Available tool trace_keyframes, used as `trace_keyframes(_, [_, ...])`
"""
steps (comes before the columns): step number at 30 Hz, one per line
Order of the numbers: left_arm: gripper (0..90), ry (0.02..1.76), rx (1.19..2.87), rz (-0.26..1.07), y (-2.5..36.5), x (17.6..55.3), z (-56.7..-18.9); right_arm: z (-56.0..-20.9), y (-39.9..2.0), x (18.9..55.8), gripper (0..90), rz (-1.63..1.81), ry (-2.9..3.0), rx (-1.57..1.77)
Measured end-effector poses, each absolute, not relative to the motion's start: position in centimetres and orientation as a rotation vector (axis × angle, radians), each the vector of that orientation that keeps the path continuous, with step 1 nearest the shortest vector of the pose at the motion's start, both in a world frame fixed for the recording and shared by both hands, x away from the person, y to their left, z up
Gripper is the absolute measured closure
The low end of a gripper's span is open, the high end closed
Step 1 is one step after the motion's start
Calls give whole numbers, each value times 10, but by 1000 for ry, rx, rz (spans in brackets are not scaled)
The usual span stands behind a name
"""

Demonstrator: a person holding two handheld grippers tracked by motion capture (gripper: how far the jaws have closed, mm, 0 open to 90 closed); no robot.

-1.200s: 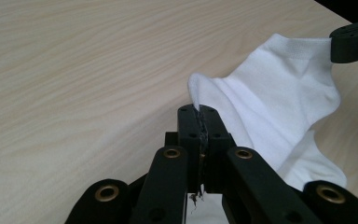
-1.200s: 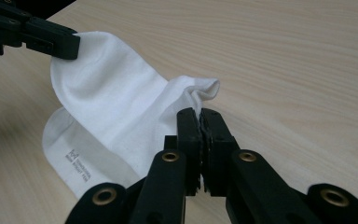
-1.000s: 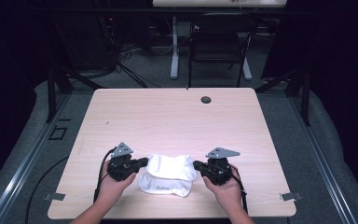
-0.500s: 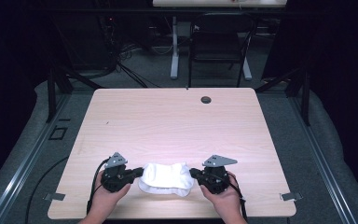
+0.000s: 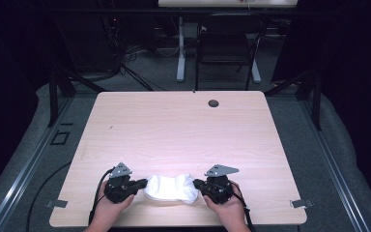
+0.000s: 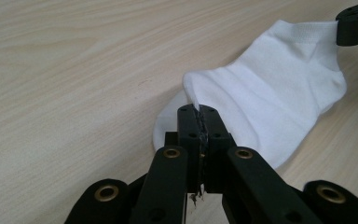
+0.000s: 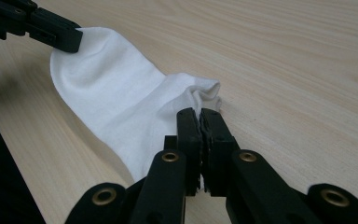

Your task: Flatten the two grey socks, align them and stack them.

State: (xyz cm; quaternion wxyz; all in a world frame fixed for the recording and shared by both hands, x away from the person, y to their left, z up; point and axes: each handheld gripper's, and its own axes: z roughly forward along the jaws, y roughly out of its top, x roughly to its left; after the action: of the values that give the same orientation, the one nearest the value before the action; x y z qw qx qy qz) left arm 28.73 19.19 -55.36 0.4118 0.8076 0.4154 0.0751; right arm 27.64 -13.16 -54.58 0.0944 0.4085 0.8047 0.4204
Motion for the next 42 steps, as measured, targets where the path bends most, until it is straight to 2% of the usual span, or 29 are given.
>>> trace_keyframes(27, [878, 1040, 2112, 224, 185, 290, -569, -560, -134, 285, 871, 1172, 2439, 1264])
trace_keyframes(29, [846, 1040, 2101, 229, 185, 290, -569, -562, -134, 284, 867, 1172, 2439, 1260])
trace_keyframes(30, [804, 1027, 2086, 255, 187, 290, -565, -560, -134, 282, 825, 1179, 2413, 1259])
trace_keyframes(35, [755, 987, 2016, 257, 191, 285, -552, -546, -136, 273, 771, 1204, 2318, 1194])
trace_keyframes(39, [719, 957, 2038, 237, 186, 283, -555, -542, -127, 269, 755, 1255, 2334, 1139])
trace_keyframes(42, [658, 941, 2064, 226, 182, 283, -560, -553, -114, 272, 695, 1180, 2401, 1086])
